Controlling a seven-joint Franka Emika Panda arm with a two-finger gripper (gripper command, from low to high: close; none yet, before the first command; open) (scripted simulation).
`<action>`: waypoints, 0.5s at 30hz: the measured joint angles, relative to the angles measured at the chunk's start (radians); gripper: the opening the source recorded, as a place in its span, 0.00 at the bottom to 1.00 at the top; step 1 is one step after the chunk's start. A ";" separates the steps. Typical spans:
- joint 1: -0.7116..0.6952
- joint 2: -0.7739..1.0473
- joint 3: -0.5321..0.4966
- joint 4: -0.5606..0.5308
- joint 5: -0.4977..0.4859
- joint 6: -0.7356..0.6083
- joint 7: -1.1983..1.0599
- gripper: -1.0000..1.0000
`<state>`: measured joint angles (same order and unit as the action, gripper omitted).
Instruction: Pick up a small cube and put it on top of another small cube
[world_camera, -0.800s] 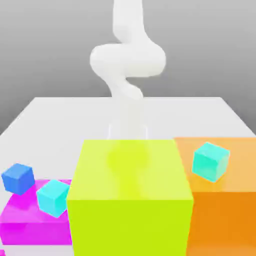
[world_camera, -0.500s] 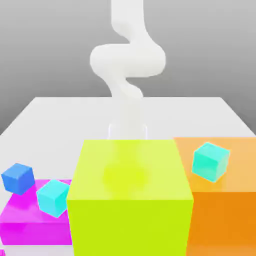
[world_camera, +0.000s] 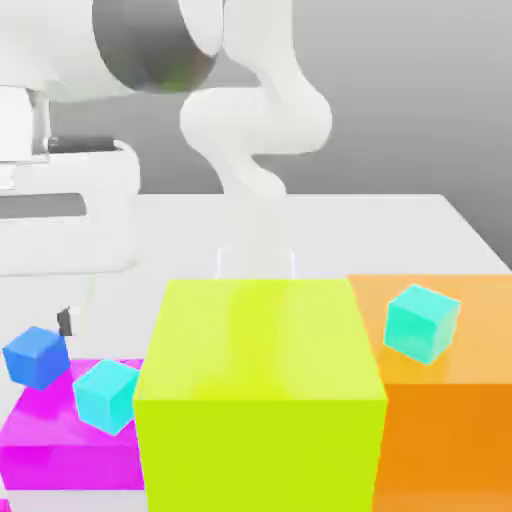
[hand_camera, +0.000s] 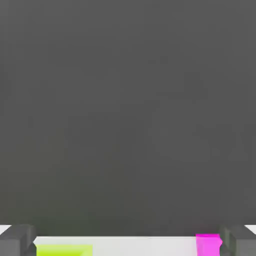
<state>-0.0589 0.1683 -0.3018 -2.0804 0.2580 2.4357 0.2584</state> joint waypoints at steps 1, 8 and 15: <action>-0.011 0.036 -0.001 0.008 0.007 0.005 -0.019 0.50; -0.098 0.279 -0.005 0.063 0.026 0.049 -0.129 0.50; -0.171 0.515 0.038 0.122 0.068 0.165 -0.202 0.00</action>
<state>-0.2298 0.6830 -0.2643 -1.9579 0.3261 2.6010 0.0566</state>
